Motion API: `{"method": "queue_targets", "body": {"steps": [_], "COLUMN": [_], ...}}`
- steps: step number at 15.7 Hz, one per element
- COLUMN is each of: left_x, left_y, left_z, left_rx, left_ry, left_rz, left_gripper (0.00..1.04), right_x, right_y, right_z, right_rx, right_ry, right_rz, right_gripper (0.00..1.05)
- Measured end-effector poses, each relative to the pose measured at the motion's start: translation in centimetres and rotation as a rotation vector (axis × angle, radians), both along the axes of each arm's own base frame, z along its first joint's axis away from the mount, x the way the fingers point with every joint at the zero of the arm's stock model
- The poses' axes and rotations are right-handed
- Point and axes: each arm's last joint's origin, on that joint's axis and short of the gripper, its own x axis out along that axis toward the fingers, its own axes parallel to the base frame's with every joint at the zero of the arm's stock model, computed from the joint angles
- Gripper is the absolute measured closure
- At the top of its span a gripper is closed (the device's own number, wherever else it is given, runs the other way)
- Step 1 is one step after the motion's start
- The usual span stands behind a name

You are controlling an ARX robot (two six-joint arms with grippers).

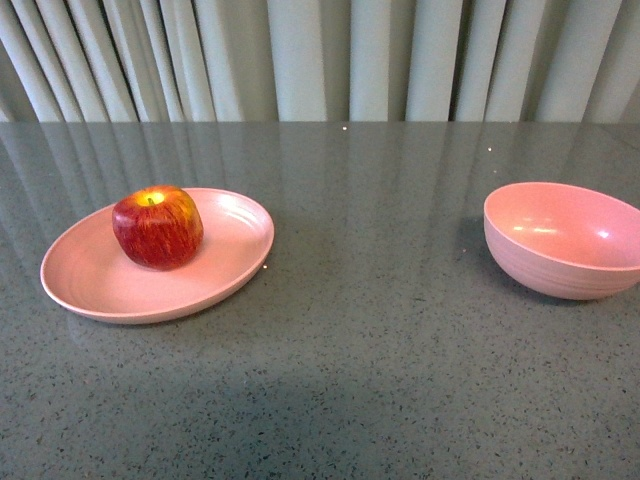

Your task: Move apple from plate to bowl

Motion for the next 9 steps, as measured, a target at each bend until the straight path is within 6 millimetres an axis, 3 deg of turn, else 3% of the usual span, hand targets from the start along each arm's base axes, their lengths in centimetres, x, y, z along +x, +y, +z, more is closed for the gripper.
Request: {"method": "queue_targets", "body": {"steps": [9], "left_x": [0.0], "left_y": [0.0], "left_z": [0.0], "left_rx": [0.0], "left_ry": [0.0], "left_rz": [0.0], "left_gripper": [0.07], "right_x": [0.0], "right_y": [0.0], "right_z": [0.0], "right_rx": [0.0], "right_ry": [0.0], "right_rz": [0.0], "right_gripper": [0.07]}}
